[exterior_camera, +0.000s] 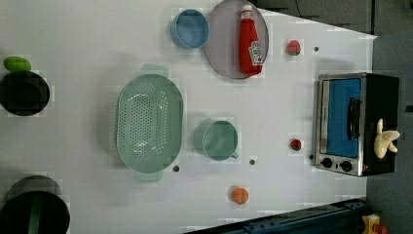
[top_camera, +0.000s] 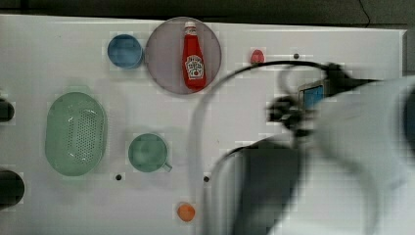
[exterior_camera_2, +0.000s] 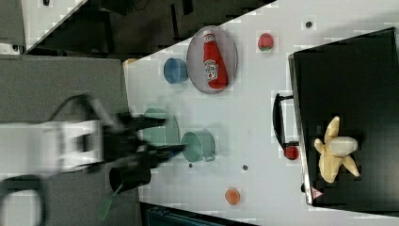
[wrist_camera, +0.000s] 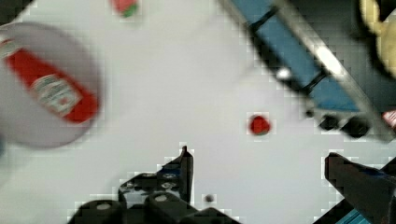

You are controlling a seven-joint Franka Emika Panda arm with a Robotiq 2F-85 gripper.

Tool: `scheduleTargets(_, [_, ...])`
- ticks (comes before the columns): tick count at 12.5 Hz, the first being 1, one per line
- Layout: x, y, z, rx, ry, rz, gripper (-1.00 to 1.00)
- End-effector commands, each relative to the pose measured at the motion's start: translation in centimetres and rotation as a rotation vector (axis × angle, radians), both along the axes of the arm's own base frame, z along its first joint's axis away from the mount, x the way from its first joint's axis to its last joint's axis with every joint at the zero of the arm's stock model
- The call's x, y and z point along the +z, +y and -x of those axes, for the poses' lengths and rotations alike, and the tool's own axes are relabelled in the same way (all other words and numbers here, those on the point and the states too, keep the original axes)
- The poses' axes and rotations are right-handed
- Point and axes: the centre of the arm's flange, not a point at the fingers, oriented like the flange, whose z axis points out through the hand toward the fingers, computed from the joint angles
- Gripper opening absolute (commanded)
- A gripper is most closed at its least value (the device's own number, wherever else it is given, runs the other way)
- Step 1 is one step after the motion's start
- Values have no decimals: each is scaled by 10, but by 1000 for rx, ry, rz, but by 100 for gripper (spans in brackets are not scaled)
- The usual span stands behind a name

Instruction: Pick banana from table and place on oven.

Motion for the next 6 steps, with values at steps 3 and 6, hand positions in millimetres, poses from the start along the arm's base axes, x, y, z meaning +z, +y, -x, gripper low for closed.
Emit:
scheduleTargets(3, [59, 91, 35, -233, -3, 26, 100])
scheduleTargets(6, [66, 88, 43, -240, -18, 21, 100])
